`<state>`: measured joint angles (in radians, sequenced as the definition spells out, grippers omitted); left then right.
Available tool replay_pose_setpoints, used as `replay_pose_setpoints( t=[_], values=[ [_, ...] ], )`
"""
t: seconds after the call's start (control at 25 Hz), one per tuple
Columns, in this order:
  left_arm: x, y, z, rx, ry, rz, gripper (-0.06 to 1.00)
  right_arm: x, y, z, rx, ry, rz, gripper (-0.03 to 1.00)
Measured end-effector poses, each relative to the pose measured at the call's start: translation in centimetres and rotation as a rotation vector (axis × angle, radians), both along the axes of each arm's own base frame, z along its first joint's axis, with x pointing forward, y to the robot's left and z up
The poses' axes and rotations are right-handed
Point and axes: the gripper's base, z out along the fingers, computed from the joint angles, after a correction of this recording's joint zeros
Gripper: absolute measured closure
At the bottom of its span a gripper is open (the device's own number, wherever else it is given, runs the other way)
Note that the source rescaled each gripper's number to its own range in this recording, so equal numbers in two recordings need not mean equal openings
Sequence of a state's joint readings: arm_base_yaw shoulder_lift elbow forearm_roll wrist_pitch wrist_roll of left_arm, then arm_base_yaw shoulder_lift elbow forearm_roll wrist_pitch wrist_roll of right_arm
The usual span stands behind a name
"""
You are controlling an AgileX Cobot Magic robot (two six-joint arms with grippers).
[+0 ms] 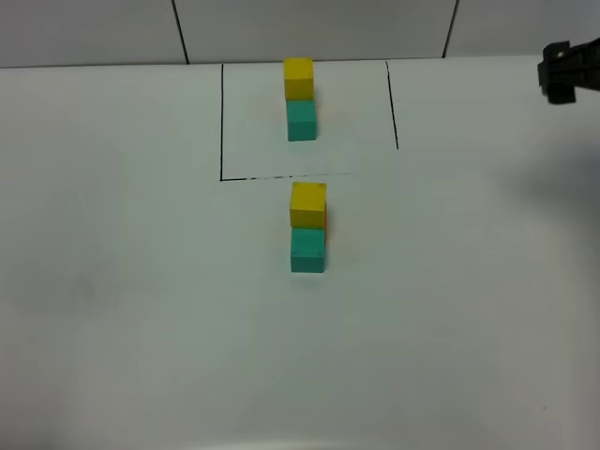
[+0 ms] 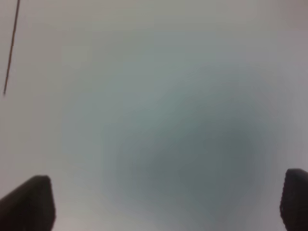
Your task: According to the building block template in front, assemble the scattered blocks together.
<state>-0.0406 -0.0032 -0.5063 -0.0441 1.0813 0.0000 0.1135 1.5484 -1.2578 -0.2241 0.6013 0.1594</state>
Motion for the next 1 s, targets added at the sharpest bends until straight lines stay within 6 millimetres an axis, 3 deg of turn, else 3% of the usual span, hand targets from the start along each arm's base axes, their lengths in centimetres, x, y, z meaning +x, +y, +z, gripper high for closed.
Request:
replay_pose_setpoints(
  t=[0.2,0.48,0.8,1.0],
  values=[
    [0.0,0.0,0.0,0.0,0.0,0.0,0.19,-2.7,-0.5,3.2,-0.005,-0.102,-0.016,0.0],
    [0.0,0.0,0.0,0.0,0.0,0.0,0.19,-9.1,-2.1,4.1,0.017,-0.175,-0.065,0.0],
    [0.0,0.0,0.0,0.0,0.0,0.0,0.19,-19.1,-4.3,4.7,0.049,-0.295,-0.178,0.01],
    [0.0,0.0,0.0,0.0,0.0,0.0,0.19,-25.1,-4.3,4.8,0.053,-0.381,-0.177,0.02]
  ],
)
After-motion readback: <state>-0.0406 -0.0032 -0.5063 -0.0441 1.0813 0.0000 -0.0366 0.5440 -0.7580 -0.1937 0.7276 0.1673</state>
